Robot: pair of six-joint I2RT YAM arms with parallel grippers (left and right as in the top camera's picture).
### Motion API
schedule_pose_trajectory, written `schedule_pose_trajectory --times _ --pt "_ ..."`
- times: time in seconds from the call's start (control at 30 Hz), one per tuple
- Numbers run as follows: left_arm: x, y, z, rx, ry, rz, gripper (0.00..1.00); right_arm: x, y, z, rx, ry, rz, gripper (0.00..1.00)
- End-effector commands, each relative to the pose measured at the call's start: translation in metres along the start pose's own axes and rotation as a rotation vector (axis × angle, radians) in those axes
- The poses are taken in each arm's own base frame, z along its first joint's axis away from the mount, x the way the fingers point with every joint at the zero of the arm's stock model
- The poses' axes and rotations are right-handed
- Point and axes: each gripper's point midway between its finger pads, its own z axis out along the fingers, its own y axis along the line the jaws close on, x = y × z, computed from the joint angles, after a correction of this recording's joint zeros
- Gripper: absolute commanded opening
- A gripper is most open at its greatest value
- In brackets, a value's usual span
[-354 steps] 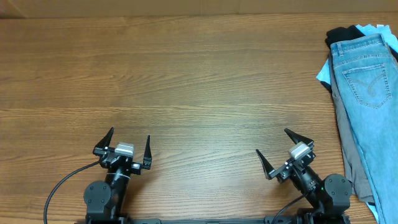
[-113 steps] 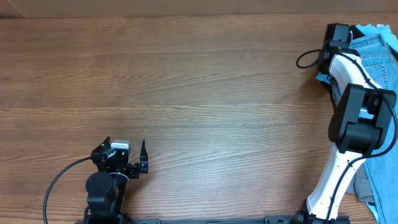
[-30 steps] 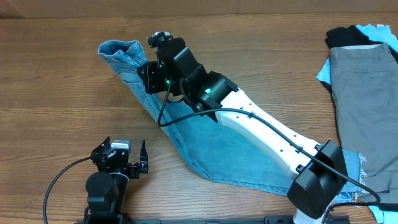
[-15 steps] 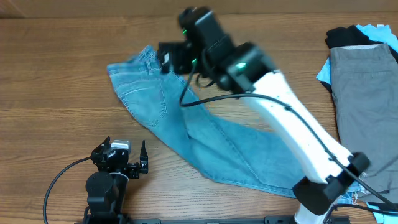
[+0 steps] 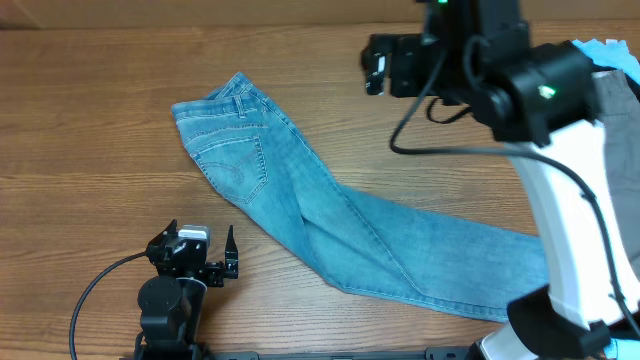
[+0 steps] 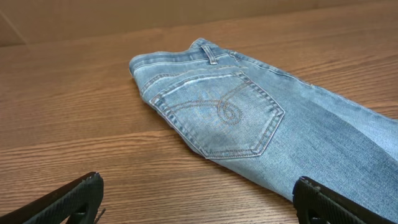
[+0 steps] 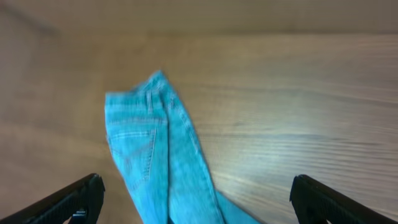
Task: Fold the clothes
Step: 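Release the jeans and raise the right gripper to the upper right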
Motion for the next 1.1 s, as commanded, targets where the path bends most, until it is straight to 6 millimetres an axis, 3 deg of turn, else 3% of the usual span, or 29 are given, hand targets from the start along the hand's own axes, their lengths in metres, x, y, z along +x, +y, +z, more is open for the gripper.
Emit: schedule_pose_trajectory --times 0.0,0.13,0.27,0.33,0.43,0.57,0.7,0.8,0.97,1.07 --pt "0.001 0.001 0.000 -0.004 0.005 -0.009 1.00 0.022 0.001 0.067 -0.055 0.140 -0.058 1.00" --pt "0.001 0.001 0.000 -0.004 0.005 -0.009 1.00 0.038 -0.004 0.107 -0.079 0.232 -0.029 1.00" --pt "0.001 0.001 0.000 -0.004 0.005 -0.008 1.00 0.040 -0.008 0.113 -0.080 0.247 -0.019 1.00" --pt "0.001 0.001 0.000 -0.004 0.005 -0.008 1.00 0.036 -0.008 0.105 -0.081 0.229 -0.017 1.00" --pt "0.001 0.001 0.000 -0.004 0.005 -0.008 1.00 0.024 -0.015 0.084 -0.054 0.176 0.059 1.00" --pt "0.001 0.002 0.000 -0.012 0.006 -0.008 1.00 0.015 -0.036 0.033 0.002 0.110 0.130 1.00" --pt "0.001 0.002 0.000 -0.014 0.006 -0.001 1.00 0.029 -0.048 -0.027 0.031 0.093 0.173 1.00" --pt "0.001 -0.004 0.000 0.020 0.003 -0.027 1.00 0.046 -0.047 -0.060 0.043 0.102 0.176 1.00" --pt "-0.012 -0.029 -0.003 0.173 -0.037 -0.168 1.00 0.066 -0.049 -0.070 0.059 0.171 0.190 1.00" --pt "-0.035 -0.057 -0.013 0.366 -0.098 -0.296 1.00 0.069 -0.049 -0.070 0.062 0.182 0.191 1.00"
